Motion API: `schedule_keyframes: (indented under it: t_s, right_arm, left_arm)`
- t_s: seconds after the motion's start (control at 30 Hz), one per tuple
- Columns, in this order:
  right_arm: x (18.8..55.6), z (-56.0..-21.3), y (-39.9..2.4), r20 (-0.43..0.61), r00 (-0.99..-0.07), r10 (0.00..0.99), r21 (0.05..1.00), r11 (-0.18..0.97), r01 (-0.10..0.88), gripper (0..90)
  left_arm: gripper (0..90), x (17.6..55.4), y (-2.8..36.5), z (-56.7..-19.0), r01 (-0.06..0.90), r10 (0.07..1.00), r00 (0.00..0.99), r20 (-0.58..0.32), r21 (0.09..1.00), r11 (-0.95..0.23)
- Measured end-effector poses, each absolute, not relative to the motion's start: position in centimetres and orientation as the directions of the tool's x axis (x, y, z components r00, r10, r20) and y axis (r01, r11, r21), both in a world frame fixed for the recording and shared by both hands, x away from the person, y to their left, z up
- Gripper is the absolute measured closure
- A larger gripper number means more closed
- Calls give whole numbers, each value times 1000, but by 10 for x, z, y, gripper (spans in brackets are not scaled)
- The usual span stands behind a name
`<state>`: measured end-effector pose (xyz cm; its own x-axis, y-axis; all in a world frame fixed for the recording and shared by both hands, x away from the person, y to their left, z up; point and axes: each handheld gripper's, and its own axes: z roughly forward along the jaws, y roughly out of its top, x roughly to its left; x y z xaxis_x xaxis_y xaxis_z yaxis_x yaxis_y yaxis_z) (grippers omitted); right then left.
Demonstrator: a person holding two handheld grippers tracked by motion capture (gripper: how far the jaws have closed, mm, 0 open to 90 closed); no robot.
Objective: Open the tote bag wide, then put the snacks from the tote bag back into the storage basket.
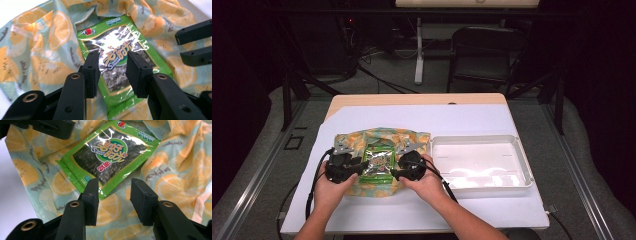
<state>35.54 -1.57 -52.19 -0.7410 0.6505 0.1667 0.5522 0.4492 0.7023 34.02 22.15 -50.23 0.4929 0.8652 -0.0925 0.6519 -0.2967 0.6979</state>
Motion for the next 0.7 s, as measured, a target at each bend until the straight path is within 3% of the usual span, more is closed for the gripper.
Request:
schedule_keyframes:
  t_s: [0.17,0.57,0.7]
  right_arm:
    - [359,-517,-11,151,-739,657,696,460,551,599]
    - [369,-514,-5,220,-679,700,676,392,624,642]
    - [371,-515,-3,233,-666,709,677,373,634,674]
  left_arm:
    - [643,348,220,-506,671,877,470,-98,685,-283]
    - [651,361,223,-500,683,887,426,-177,706,-187]
    - [651,363,224,-503,687,892,423,-159,698,-202]
